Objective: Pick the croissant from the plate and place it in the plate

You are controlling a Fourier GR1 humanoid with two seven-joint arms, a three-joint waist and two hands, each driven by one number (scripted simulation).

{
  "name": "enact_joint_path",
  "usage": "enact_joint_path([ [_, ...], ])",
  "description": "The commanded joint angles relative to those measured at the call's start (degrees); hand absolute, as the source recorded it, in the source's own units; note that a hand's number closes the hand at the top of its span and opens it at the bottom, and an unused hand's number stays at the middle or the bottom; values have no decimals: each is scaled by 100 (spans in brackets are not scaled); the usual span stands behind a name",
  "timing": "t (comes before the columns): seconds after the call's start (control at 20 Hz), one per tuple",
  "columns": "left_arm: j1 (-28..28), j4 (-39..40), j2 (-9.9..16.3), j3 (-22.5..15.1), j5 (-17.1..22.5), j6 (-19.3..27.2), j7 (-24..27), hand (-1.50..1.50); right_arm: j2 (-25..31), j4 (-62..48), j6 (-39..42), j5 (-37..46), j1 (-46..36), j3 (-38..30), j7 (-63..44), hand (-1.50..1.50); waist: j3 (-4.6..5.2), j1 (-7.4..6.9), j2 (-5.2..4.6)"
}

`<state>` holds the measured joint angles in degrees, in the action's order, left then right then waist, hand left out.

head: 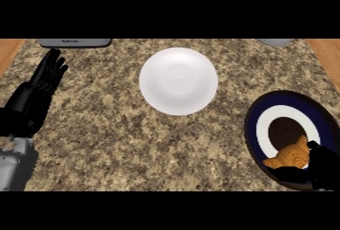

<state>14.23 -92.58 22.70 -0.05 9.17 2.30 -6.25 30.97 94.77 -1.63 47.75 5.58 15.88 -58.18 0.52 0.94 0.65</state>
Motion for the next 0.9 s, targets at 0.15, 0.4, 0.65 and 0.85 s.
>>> enact_joint_path([
  [0.15, 293, 212, -106, 70, -167, 20, -101, 0, 196, 1652, -311, 894, 969, -80, -286, 150, -48, 19, -49],
  [0.4, 113, 173, -78, 96, -79, -242, -22, 0, -357, 2571, -297, 1308, 709, 351, -327, 150, -48, -44, -55],
  [0.65, 239, 6, -220, -15, -203, -89, -131, 0, -559, 3455, -331, 1477, 176, 661, 47, 150, -50, -63, -44],
  [0.85, 243, 195, -133, 140, -103, -303, 45, 0, -1166, 3320, 122, 1407, -1178, 762, -184, 150, -45, -163, -72],
])
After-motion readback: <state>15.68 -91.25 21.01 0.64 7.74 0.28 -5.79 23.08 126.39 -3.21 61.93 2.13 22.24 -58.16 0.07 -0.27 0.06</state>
